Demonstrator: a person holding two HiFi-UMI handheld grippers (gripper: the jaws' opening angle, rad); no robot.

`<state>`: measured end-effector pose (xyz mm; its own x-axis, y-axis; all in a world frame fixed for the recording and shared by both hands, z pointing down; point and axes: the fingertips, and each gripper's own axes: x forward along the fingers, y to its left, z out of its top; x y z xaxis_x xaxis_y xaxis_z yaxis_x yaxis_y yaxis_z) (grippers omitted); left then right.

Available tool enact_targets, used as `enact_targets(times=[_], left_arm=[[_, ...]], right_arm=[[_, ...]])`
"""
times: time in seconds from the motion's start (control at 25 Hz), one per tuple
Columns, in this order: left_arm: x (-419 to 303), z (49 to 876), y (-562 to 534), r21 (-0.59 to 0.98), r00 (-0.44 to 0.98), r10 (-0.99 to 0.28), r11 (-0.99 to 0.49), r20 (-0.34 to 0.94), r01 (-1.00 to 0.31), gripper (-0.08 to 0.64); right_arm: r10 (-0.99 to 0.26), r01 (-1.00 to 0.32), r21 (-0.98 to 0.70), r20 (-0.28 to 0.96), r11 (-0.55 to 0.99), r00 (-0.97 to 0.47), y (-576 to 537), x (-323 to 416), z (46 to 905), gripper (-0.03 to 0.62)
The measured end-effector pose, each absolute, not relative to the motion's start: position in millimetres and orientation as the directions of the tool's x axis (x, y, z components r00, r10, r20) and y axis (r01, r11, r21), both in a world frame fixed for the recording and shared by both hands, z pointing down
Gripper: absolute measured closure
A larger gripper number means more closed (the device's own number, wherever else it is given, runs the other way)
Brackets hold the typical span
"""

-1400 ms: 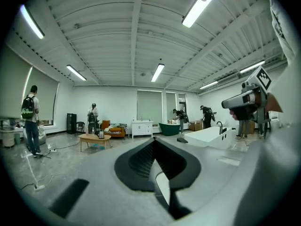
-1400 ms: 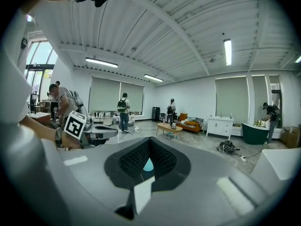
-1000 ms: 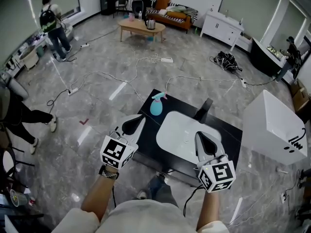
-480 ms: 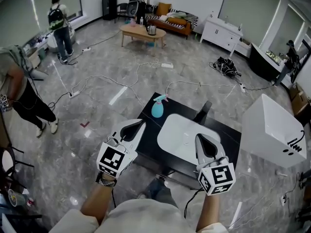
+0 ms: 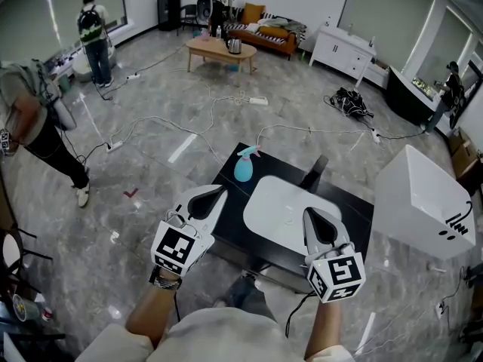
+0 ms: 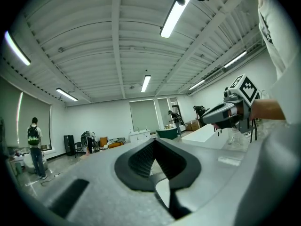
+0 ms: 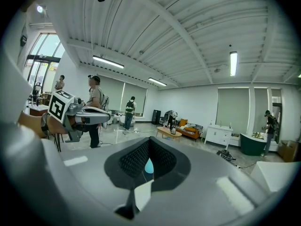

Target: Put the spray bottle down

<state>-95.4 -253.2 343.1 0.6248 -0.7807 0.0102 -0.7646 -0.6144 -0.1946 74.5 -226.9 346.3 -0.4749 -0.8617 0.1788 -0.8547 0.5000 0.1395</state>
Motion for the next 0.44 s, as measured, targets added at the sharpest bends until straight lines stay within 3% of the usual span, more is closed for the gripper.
enact_targets(times=[0.44], left_arm=[[-88.1,349.3,-253.7,-0.197,0.646,-0.763,-0.637,0.024,-0.745,0.554]], right_arm=[[-0.861,-0.855,0.139,0.193,0.499,-0.471,-228.4,75.2,353.5,0.588]])
